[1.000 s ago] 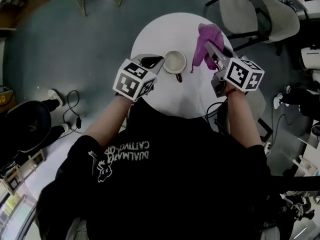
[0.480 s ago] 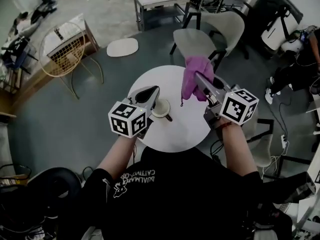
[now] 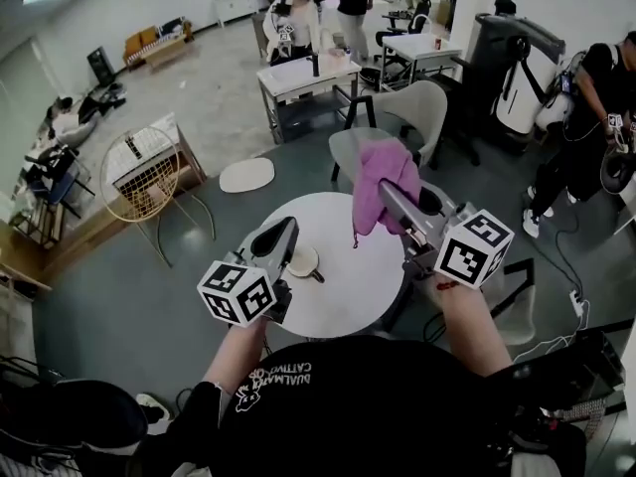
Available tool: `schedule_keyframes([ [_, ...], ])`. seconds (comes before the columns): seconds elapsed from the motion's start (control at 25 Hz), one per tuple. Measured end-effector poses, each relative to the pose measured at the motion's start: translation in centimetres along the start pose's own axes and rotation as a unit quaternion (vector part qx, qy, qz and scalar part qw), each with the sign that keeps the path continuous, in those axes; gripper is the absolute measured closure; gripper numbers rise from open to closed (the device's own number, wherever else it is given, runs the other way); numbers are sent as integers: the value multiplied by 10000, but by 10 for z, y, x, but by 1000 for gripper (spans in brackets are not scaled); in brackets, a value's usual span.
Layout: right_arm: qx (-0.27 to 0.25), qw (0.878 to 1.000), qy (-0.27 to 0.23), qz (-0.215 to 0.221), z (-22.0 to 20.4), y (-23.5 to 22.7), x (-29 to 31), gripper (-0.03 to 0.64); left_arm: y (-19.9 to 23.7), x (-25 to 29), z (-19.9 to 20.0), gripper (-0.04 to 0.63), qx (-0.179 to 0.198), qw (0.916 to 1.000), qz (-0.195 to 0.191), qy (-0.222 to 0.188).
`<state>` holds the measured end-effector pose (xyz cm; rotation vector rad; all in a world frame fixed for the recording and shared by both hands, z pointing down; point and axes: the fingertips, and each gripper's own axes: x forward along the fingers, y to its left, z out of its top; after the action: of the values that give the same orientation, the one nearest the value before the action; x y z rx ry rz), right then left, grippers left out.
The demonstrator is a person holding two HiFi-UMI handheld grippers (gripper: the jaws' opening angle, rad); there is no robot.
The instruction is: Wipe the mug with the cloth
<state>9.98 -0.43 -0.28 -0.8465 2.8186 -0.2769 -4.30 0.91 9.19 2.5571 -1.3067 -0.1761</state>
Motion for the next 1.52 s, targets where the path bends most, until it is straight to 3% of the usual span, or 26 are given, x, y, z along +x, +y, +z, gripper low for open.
schedule_keyframes([
  [0.28,199,9983,425,-348,-10,-7,-96,557,-104,-10,-17,592,-125,9996,-88,-253],
  [0.4,375,9974,567,-230,-18,-3,-126,557,-132,-21,-26,592,-117,9994,130,-294],
  [0.68,162,9965,787,-247,-28,6,-219,557,-203,-64,-54,592,-87,9974,629,-351],
  [0.84,526,9953,758,-282,-37,10,-251,557,-223,-97,-66,592,-121,9956,861,-345],
  [1.08,661,9908,1167,-172,-68,25,-288,557,-255,-123,-99,592,-318,9930,1118,-191],
  [1.52,483,9873,1511,23,-90,29,-313,560,-278,-128,-124,592,-352,9900,1367,69],
])
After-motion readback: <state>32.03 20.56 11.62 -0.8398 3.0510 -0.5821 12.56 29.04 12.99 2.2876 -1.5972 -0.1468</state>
